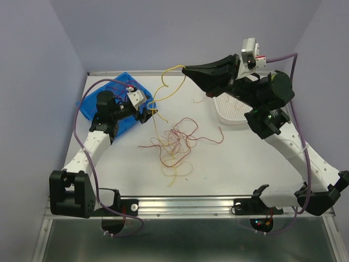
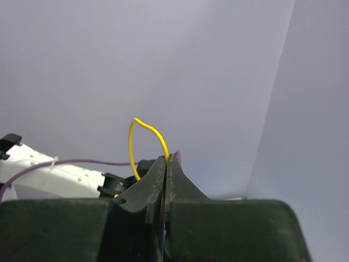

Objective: Untangle the cables
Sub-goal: Pick up the cable at the center of the board.

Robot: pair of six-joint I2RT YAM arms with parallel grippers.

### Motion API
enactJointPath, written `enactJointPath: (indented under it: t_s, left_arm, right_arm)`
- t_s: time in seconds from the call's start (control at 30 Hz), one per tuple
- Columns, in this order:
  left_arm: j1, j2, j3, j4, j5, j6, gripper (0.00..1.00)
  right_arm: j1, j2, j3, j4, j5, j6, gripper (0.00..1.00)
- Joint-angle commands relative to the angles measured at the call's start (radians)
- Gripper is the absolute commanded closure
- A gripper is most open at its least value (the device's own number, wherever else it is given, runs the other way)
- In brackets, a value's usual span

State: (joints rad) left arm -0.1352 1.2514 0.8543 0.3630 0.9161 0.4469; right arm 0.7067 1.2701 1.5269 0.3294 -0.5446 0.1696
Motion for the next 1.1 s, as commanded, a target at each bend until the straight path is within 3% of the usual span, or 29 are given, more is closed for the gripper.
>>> enactJointPath:
  t_s: [0.0, 0.2, 0.43, 0.67, 0.77, 0.93, 1.07]
  left_arm:
    - [0.006, -0.014, -0.006, 0.054, 0.108, -0.019, 0.23]
    - [0.003, 0.026, -0.009, 0.056, 0.187, -0.004, 0.21]
    - [0.000, 0.089, 0.011, 0.056, 0.173, -0.022, 0.21]
    - [-0.007, 0.098, 0.006, 0.056, 0.184, -0.008, 0.21]
    - [-0.021, 0.097, 0.000, 0.054, 0.185, -0.001, 0.21]
    - [-0.061, 0.091, -0.006, 0.033, 0.145, 0.030, 0.21]
    - [-0.084, 0.083, -0.009, 0.019, 0.132, 0.050, 0.21]
  right_arm:
    - [0.004, 0.000, 0.128, 0.152, 0.092, 0.027, 0.99]
    - [0.004, 0.049, 0.213, 0.169, 0.316, -0.076, 1.00]
    - [0.004, 0.130, 0.340, 0.204, 0.584, -0.232, 0.99]
    - [0.000, 0.335, 0.723, 0.203, 0.756, -0.369, 0.99]
    - [-0.007, 0.391, 0.809, 0.204, 0.791, -0.419, 0.99]
    - [-0.105, 0.521, 0.998, 0.227, 0.900, -0.435, 0.99]
    - [-0.252, 0.543, 0.980, 0.252, 0.931, -0.305, 0.99]
